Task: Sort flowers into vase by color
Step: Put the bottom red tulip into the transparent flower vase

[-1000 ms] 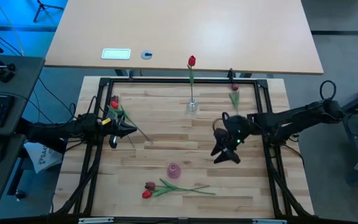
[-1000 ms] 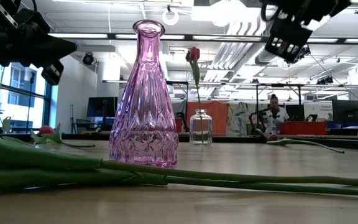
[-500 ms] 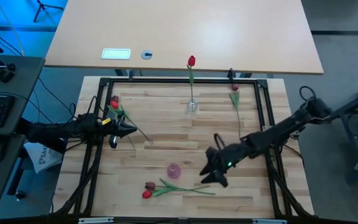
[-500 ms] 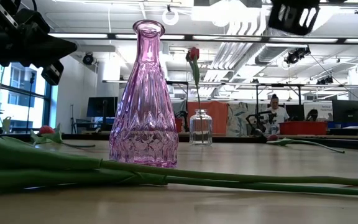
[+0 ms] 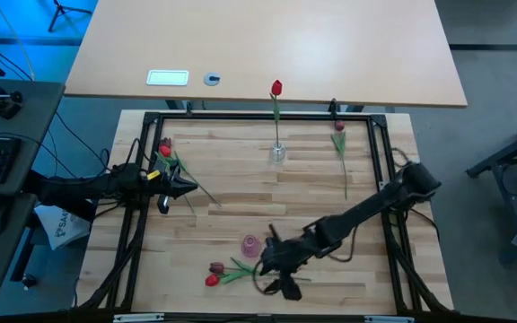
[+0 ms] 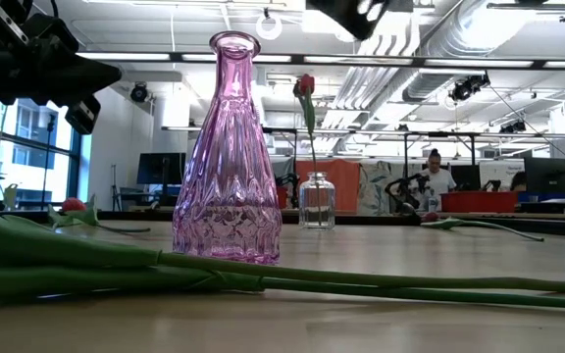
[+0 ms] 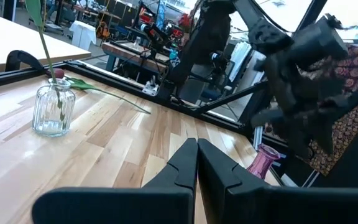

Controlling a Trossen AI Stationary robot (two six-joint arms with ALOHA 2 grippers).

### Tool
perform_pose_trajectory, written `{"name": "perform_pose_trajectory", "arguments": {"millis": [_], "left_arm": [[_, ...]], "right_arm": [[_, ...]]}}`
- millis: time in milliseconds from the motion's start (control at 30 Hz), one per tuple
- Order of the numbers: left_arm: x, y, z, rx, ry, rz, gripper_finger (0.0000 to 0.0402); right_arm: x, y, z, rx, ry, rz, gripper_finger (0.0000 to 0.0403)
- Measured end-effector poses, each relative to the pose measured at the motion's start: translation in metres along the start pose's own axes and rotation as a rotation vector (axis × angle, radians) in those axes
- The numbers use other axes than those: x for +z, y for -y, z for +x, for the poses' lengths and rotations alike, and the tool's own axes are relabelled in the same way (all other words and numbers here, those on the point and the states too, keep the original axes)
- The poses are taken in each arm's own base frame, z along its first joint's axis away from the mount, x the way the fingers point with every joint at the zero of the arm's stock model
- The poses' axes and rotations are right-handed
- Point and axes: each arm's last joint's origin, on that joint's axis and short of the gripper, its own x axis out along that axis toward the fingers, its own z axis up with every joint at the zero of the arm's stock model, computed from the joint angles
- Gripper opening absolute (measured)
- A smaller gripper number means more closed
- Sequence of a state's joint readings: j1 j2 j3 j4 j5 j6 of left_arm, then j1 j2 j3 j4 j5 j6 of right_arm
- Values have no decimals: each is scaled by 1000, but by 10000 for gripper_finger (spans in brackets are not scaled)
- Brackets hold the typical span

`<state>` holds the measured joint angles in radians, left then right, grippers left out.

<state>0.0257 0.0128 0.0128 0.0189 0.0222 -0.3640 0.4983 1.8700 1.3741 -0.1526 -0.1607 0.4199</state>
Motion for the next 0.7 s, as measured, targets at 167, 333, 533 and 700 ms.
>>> {"name": "perform_pose_trajectory", "arguments": {"millis": [167, 333, 533, 700], "left_arm": [[0, 0, 0, 0, 0, 0, 0], [0, 0, 0, 0, 0, 0, 0], [0, 0, 0, 0, 0, 0, 0], [0, 0, 0, 0, 0, 0, 0]], "right_arm": [[-8, 5, 36, -92, -105, -128, 227], [-18, 16, 63, -173, -211, -147, 227], [-27, 23, 80, -222, -237, -159, 227], [-31, 30, 86, -314, -230, -163, 225]]}}
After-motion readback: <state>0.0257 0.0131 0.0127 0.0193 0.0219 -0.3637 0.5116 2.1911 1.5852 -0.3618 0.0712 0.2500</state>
